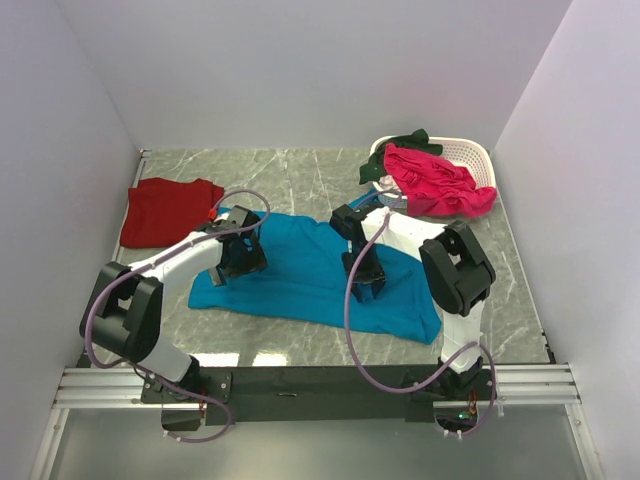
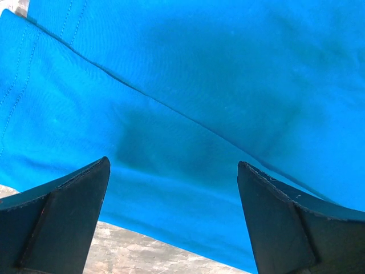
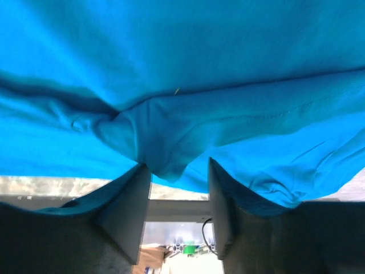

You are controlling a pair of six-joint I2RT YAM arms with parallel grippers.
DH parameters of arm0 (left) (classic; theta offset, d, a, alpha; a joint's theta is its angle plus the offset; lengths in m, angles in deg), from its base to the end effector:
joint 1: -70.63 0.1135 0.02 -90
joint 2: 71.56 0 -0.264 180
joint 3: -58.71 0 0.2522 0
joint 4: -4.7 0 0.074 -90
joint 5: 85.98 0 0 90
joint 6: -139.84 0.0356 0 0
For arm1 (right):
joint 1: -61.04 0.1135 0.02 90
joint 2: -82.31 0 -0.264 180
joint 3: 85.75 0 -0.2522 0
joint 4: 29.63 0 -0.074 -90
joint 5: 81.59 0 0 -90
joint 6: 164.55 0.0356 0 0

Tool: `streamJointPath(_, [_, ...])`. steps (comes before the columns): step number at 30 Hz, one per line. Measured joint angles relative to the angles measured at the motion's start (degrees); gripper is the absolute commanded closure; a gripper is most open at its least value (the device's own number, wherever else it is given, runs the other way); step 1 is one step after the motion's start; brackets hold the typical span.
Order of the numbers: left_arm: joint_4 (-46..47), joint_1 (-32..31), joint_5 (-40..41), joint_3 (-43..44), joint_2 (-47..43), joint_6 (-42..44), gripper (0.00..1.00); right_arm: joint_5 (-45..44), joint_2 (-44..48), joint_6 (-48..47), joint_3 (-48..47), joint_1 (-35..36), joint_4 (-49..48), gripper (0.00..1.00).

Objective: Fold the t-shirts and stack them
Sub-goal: Fold the tshirt

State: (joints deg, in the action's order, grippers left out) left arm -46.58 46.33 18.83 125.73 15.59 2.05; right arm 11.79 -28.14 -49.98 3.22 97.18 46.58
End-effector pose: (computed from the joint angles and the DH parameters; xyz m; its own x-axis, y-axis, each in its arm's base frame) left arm 0.2573 -0.1062 0.1876 -0.8200 -0.4154 -0.3936 -0.4224 0.9034 -0.0734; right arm 0.2728 0.2018 0.1680 -0.9738 -0.1971 0.1136 -0.1970 0.9803 0.0126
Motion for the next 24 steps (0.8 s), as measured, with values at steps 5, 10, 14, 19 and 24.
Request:
streamJointPath(5, [0.0,0.0,0.0,0.0,-0.2,0.0,0.01,-2.1,-0.8,-0.3,0.0,0.0,-0.4,0.68])
streamJointPath(10, [0.1,0.0,0.0,-0.4,-0.5,0.0,0.01,-4.2,-1.9,-1.4,-0.8,0.1,-0.4,0.94])
streamJointPath(14, [0.0,0.0,0.0,-1.8,-1.2,-0.2,0.01,-6.0,-3.3,-2.0,-2.8,0.1,-0.1,0.96])
streamJointPath(19, [0.0,0.0,0.0,-3.4,-2.3,-0.6,0.01,-9.9,-4.5,-3.2,-6.5,0.1,1.0,0.95])
streamJointPath(24, [0.0,0.0,0.0,-4.1,-2.7,-1.0,0.01,-14.3,-6.7,-4.5,-12.2,0.1,2.7,0.7])
